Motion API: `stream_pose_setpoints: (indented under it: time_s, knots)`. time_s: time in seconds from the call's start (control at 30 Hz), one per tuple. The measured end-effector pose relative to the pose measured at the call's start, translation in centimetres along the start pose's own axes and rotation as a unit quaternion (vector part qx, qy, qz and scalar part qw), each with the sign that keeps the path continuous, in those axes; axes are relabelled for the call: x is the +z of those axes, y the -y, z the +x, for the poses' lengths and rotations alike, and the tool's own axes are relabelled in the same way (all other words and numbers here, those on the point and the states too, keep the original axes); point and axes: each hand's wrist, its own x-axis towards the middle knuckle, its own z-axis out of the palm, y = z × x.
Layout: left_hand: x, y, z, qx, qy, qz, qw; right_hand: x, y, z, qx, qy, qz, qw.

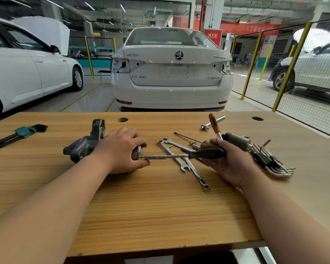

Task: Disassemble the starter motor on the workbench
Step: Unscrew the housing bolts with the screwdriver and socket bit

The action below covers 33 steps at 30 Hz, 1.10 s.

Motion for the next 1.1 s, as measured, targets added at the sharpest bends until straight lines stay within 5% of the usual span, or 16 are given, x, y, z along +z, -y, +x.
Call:
stream_pose_setpoints:
  time_s: [0.13,0.2,0.33,0.5,0.73,0.97,1.1]
  knots:
    - [0.0,0.2,-0.9,0.019,-0.014,-0.002,1.000,-0.2,-0.2,0.1,-0.040,-0.052,-0.278,0.958]
    - [-0.3,0.2,-0.9,0.015,0.005,0.020,1.000,-0.6,-0.2,0.4,-0.066,-0.047,-0.332,0.940]
    - [-0.1,-0.6,-2.1,-0.011,-0.071,0.073,0.995,-1.1,0.1,0.6,-0.028,0.019,-0.193,0.981]
    - [2.2,-2.8,-3.9,-0.020,-0.204,-0.023,0.979,-1.3,0.4,0.3,-0.031,0.068,-0.129,0.989]
    - [2.2,-3.0,-4.2,-0.033,-0.154,-0.048,0.986,-0.2,-0.2,-0.5,-0.083,-0.016,-0.268,0.960]
    - [2.8,-3.1,-3.9,-0.008,-0.240,-0.034,0.970,-0.5,0.7,0.4,-0.059,-0.094,-0.054,0.992]
    - [2.9,-3.2,-3.8,0.015,-0.265,-0.048,0.963,-0.7,0.7,0.5,-0.059,-0.088,-0.081,0.991]
